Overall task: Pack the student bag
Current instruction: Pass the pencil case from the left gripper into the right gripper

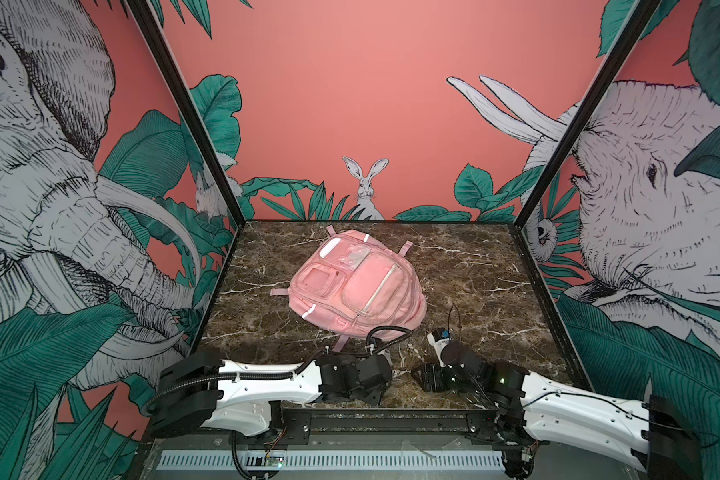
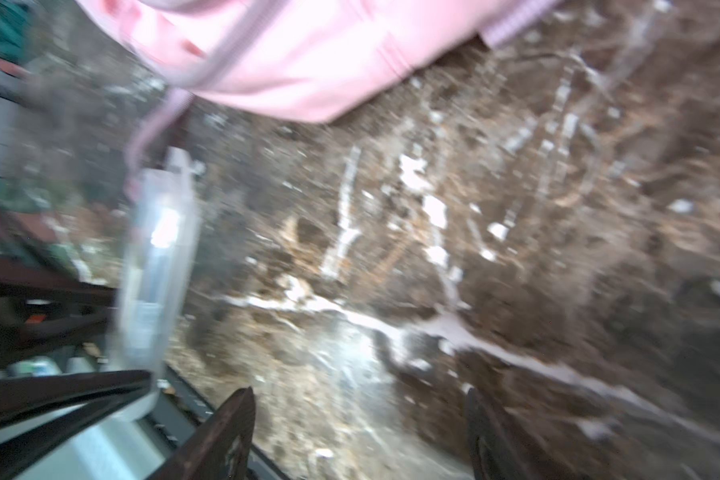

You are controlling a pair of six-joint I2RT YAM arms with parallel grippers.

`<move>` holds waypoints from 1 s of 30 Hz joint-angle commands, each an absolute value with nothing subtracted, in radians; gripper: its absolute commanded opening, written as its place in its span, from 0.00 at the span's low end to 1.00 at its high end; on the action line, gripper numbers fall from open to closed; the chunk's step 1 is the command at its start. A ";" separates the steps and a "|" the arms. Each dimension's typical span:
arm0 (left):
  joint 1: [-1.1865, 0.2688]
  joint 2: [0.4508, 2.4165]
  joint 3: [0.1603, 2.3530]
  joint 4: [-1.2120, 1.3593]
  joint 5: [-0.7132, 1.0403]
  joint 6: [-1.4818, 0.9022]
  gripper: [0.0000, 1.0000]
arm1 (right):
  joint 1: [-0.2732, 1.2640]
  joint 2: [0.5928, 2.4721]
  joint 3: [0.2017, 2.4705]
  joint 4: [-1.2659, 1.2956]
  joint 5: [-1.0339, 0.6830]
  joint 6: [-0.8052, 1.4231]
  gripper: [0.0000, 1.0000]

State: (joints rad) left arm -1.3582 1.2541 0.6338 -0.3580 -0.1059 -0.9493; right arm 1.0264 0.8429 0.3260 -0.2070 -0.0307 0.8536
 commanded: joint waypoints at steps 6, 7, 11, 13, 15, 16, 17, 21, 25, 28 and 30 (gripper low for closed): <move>-1.316 1.167 0.553 -0.153 -0.052 -0.941 0.45 | 1.018 1.010 0.331 0.230 -0.161 0.941 0.77; -1.315 1.162 0.550 -0.145 -0.048 -0.940 0.45 | 1.017 1.038 0.331 0.268 -0.167 0.951 0.77; -1.309 1.149 0.545 -0.137 -0.048 -0.933 0.45 | 1.016 1.144 0.358 0.395 -0.197 0.977 0.75; -1.305 1.146 0.542 -0.137 -0.044 -0.932 0.45 | 1.016 1.183 0.373 0.439 -0.220 0.989 0.72; -1.303 1.141 0.538 -0.133 -0.041 -0.933 0.45 | 1.016 1.215 0.376 0.478 -0.237 1.002 0.70; -1.303 1.140 0.537 -0.133 -0.041 -0.932 0.45 | 1.016 1.222 0.378 0.477 -0.237 1.002 0.69; -1.302 1.137 0.534 -0.133 -0.041 -0.933 0.45 | 1.016 1.226 0.378 0.476 -0.237 1.000 0.68; -1.291 1.123 0.521 -0.119 -0.043 -0.940 0.45 | 1.016 1.234 0.382 0.494 -0.255 1.003 0.64; -1.280 1.119 0.515 -0.107 -0.035 -0.939 0.45 | 1.016 1.264 0.384 0.538 -0.283 1.020 0.55; -1.273 1.119 0.520 -0.110 -0.034 -0.936 0.45 | 1.016 1.288 0.372 0.591 -0.299 1.041 0.47; -1.270 1.119 0.521 -0.110 -0.034 -0.934 0.45 | 1.016 1.307 0.368 0.623 -0.315 1.051 0.41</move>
State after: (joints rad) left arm -1.2774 1.1419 0.5262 -0.1295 -0.0353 -0.9398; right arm 1.0206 1.2888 0.3660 0.5247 -0.2825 1.0298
